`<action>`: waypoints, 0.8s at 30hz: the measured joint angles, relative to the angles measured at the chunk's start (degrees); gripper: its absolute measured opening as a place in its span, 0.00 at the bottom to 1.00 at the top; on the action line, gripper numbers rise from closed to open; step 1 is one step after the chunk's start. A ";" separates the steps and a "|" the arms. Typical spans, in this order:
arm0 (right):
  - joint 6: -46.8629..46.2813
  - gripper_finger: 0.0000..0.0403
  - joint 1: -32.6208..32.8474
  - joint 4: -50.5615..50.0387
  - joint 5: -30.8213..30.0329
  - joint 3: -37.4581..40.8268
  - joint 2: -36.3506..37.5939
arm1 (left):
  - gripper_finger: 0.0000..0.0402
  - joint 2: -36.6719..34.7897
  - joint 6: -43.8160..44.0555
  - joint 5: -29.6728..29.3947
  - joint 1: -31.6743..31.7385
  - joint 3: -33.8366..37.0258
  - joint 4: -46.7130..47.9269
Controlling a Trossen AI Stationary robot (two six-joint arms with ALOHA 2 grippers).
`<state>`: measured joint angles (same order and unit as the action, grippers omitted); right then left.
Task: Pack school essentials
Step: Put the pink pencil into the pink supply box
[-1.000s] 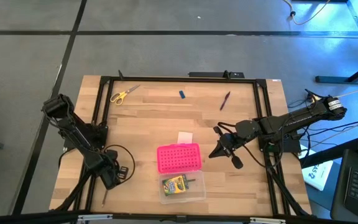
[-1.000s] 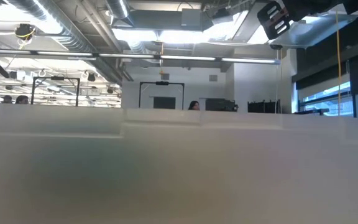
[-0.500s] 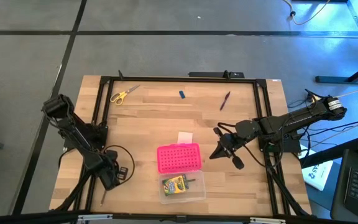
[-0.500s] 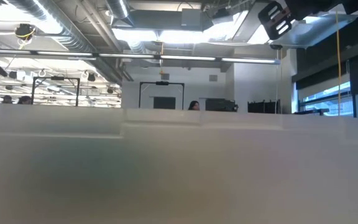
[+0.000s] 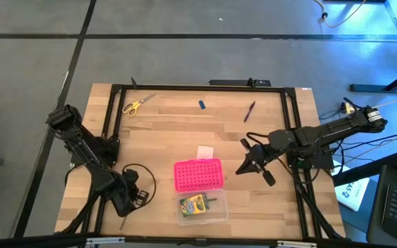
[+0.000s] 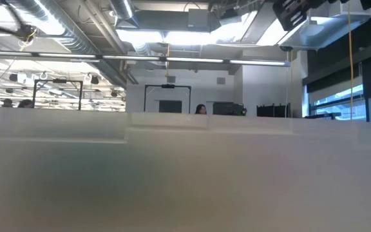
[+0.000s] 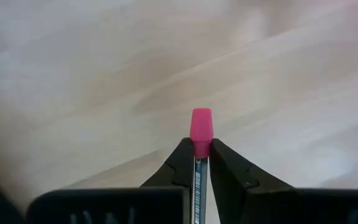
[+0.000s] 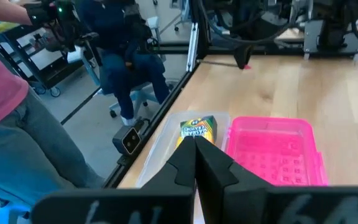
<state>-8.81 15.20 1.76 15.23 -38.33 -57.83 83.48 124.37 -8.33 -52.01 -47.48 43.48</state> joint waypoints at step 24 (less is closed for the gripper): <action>0.09 0.01 -0.02 -5.14 -0.03 0.00 2.55 | 0.06 -0.13 -62.98 -14.05 24.37 -18.37 -8.70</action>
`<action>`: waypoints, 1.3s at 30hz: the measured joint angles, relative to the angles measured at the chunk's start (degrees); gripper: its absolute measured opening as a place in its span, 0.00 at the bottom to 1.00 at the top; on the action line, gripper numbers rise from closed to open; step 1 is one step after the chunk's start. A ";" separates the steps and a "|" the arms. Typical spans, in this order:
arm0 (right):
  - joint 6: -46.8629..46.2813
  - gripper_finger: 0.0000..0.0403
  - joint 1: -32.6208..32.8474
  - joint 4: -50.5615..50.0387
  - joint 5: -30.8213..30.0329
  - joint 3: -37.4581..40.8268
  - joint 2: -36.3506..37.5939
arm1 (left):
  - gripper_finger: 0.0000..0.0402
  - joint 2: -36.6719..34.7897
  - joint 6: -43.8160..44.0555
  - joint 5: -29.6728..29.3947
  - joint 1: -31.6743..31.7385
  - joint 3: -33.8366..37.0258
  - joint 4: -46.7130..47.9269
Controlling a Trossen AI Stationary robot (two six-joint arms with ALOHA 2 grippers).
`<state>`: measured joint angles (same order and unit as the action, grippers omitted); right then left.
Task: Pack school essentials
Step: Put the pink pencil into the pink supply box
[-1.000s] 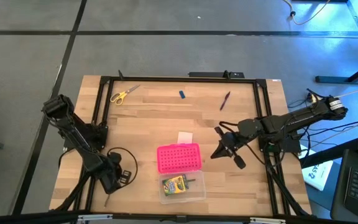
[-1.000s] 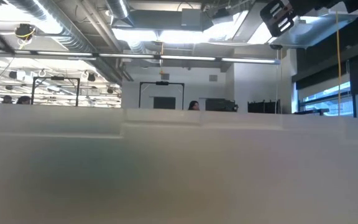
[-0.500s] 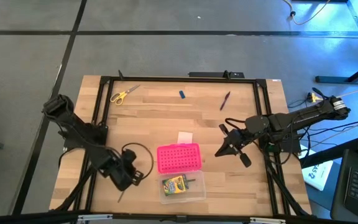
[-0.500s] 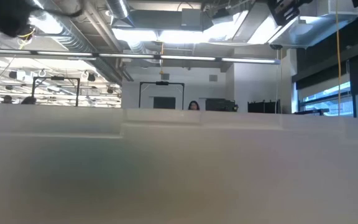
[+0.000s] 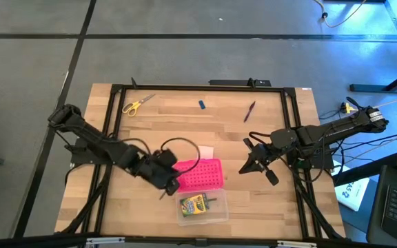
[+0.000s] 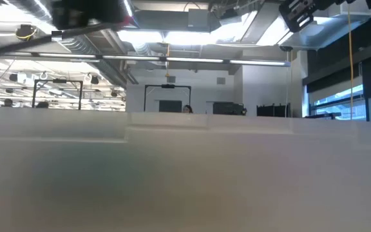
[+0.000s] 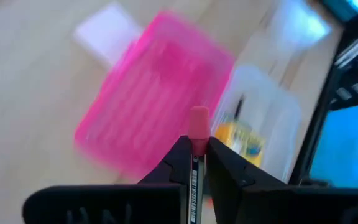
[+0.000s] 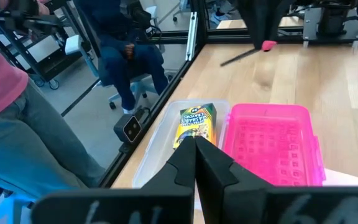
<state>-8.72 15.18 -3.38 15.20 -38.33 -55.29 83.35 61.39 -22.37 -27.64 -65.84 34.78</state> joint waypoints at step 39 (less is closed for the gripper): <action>-0.21 0.01 0.00 -1.33 -0.07 0.00 -0.02 | 0.04 10.87 -24.20 6.84 4.05 0.00 -24.29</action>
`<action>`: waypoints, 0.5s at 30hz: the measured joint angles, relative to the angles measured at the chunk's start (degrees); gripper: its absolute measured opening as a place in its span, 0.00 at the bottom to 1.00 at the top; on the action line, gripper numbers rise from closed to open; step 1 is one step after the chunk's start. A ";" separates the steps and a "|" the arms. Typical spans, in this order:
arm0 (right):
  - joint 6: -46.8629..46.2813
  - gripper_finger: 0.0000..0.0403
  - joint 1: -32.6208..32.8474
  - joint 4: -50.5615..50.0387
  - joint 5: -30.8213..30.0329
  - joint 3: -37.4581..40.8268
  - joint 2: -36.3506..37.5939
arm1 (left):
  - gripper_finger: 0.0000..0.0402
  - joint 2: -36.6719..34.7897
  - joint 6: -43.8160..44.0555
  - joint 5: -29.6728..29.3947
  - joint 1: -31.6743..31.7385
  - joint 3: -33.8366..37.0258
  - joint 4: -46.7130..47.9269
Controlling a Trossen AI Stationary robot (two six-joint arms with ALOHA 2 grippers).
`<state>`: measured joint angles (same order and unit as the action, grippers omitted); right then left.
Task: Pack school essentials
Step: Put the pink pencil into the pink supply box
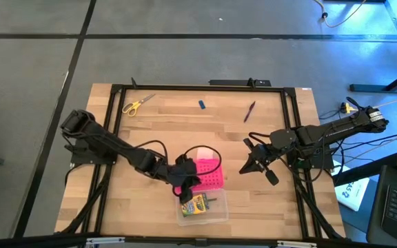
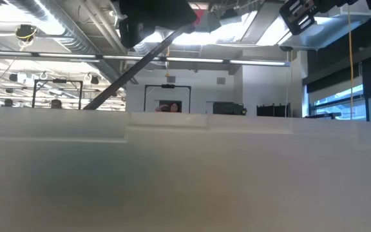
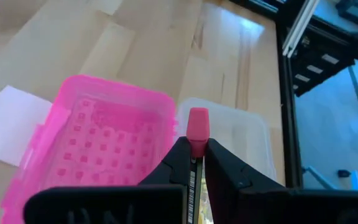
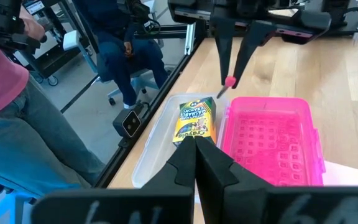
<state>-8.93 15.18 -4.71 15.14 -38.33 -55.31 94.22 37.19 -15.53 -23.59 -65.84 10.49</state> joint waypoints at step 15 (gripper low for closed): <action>0.09 0.01 0.00 -0.02 0.00 0.00 0.00 | 0.05 1.09 -0.26 -0.02 -0.25 0.02 -0.08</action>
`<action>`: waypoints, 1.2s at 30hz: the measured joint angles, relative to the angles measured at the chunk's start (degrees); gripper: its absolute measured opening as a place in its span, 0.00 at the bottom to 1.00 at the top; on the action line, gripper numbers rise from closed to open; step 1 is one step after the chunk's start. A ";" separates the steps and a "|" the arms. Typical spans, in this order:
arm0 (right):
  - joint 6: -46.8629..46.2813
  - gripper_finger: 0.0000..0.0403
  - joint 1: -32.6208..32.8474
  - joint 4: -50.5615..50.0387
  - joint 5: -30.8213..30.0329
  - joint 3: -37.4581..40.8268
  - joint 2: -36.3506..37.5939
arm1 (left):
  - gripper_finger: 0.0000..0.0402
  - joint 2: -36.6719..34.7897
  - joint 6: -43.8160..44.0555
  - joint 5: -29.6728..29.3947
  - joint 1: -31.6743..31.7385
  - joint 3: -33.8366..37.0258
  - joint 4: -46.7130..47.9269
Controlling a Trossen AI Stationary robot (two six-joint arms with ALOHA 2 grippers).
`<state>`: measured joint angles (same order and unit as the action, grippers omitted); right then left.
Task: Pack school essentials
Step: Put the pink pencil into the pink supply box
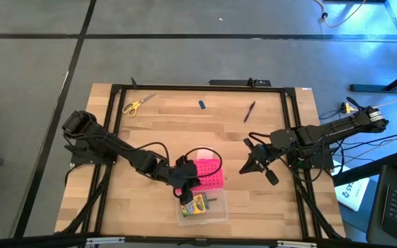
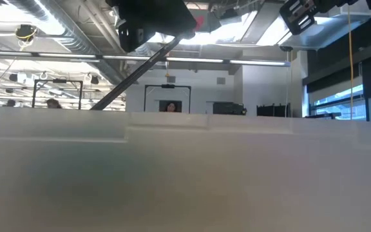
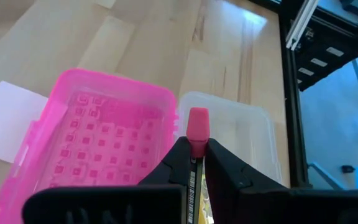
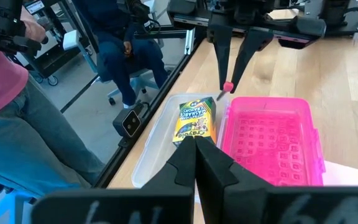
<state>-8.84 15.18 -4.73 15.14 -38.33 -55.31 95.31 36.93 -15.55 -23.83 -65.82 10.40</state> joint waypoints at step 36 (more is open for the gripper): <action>0.07 0.01 0.00 -0.90 0.04 0.00 -0.02 | 0.17 1.46 -1.53 0.05 -0.85 0.02 -0.38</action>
<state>-8.78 15.18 -5.63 15.18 -38.33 -55.33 96.77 35.40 -15.51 -24.69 -65.80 10.02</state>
